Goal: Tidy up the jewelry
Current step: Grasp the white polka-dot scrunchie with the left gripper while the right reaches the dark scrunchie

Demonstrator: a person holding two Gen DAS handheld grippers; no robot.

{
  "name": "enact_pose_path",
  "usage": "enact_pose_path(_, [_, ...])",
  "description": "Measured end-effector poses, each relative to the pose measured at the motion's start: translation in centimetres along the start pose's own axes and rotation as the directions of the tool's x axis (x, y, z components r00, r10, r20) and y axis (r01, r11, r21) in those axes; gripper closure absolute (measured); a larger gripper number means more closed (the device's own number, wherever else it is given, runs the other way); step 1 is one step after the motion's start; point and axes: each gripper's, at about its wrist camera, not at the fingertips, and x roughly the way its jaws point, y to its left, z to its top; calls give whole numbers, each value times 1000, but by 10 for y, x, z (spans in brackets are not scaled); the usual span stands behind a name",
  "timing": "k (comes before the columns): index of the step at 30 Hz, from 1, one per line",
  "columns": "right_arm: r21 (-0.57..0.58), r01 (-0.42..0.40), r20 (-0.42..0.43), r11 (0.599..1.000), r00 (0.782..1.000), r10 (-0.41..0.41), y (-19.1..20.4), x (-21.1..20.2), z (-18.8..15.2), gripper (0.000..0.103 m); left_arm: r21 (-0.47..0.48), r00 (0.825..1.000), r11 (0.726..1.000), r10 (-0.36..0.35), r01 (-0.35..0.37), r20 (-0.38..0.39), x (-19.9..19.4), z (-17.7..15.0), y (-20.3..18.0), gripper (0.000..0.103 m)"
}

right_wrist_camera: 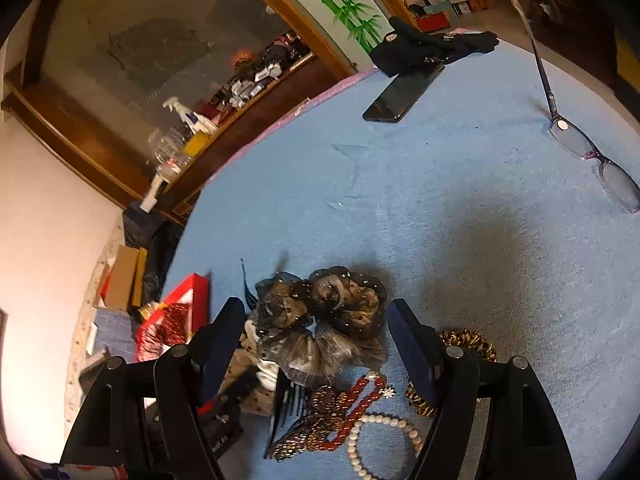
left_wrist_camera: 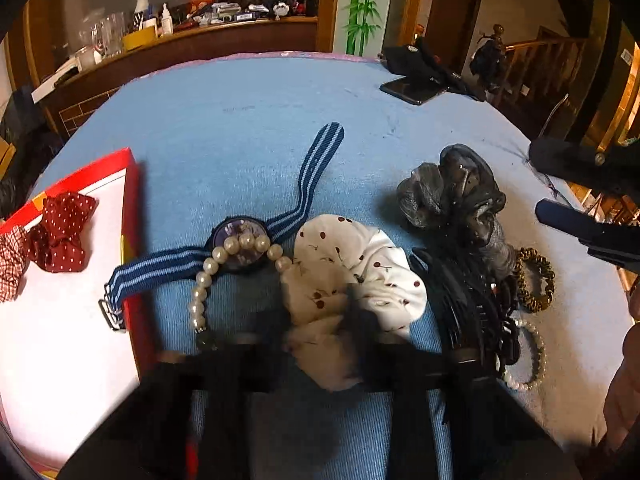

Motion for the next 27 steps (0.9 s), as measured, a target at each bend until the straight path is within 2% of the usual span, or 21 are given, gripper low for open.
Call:
enact_pose_path(5, [-50,38,-21,998,999,-39,5,15,-3,20,-23,993,1000,1,2,121,-21,3,12,94])
enact_pose_path(7, [-81,62,-29,995,997,-65,8,22,-4,18,-24,982,1000,5,-1,188,-35,4,15,94])
enact_pose_path(11, [-152,118,-40,981,991,-126,17,43,-7,18,6,949,1000,17,-20,316,-58,6,13,94])
enact_pose_path(12, [-164,123,-35,979,991,-130,17,45,-8,27,15,940,999,22,-28,340,-62,6,12,94])
enact_pose_path(13, [-180,126,-22,976,991,-132,19,47,-10,56,22,934,999,25,-35,355,-65,5,11,94])
enact_pose_path(15, [-216,149,-19,965,987,-157,23,50,-12,90,34,928,999,24,-40,371,-70,3,11,94])
enact_pose_path(18, [-214,147,36,966,989,-142,25,36,-11,94,40,928,999,15,-33,372,-72,2,12,94])
enact_pose_path(19, [-216,162,86,963,985,-146,28,26,-10,94,39,927,999,12,-29,375,-74,1,13,94])
enact_pose_path(23, [-224,219,263,950,952,-158,37,-12,-11,94,32,920,999,15,-30,391,-79,1,14,94])
enact_pose_path(27, [-231,213,307,949,942,-137,44,-28,-15,94,33,927,999,23,-38,374,-77,0,13,94])
